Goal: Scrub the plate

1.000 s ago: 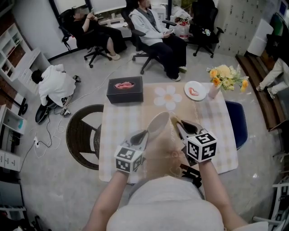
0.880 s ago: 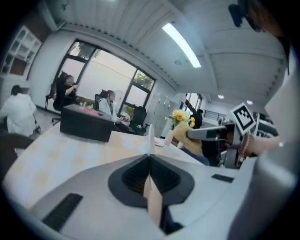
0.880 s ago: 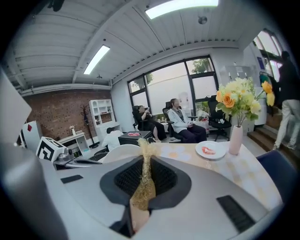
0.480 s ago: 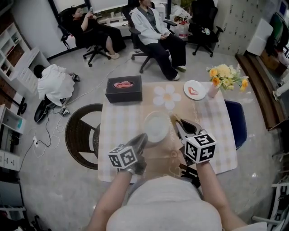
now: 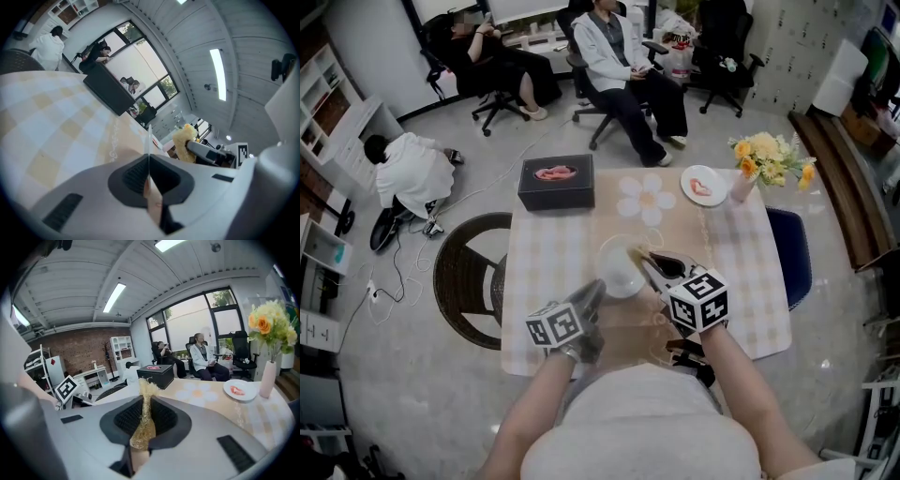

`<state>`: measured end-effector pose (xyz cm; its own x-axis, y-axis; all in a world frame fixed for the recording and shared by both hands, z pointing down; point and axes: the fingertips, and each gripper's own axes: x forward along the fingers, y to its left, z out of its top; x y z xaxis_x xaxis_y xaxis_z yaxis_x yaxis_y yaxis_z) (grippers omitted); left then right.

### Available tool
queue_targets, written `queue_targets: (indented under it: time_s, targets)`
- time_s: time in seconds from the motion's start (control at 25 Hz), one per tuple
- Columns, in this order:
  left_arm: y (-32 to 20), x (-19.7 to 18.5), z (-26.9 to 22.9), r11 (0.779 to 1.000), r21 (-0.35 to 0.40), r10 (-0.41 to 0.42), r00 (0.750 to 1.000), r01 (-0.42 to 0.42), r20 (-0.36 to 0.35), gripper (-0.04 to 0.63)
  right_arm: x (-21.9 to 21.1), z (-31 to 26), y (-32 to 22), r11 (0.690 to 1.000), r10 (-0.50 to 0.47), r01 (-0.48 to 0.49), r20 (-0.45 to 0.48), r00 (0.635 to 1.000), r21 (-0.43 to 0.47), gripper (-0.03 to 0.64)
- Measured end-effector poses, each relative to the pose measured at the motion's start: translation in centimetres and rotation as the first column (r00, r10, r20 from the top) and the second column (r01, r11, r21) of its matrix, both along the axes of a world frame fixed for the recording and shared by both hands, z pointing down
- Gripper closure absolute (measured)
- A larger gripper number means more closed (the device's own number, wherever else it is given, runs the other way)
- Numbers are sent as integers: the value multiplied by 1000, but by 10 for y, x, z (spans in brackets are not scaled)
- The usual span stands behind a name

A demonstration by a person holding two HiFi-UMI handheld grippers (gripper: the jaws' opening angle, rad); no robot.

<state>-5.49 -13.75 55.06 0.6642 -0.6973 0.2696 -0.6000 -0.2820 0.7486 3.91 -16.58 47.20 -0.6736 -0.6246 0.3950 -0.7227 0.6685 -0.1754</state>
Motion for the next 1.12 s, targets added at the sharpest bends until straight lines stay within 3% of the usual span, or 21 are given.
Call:
queue_targets:
  time_s: [0.16,0.44,1.12]
  targets:
    - [-2,-4,7,1000,-16,-22,1000,21,-20,578,0,16,-3,1000,-1,1,0,1000,-31,569]
    - [-4,-5,8,999,-26,-34,999,33,-18,578,16,36,-11,989,99,-95,25,995,-110,569]
    - [-3,-6,8,999,-22,-41,999,41,-2,578,21,42,-9,982,137,-135,9,990,-129,571]
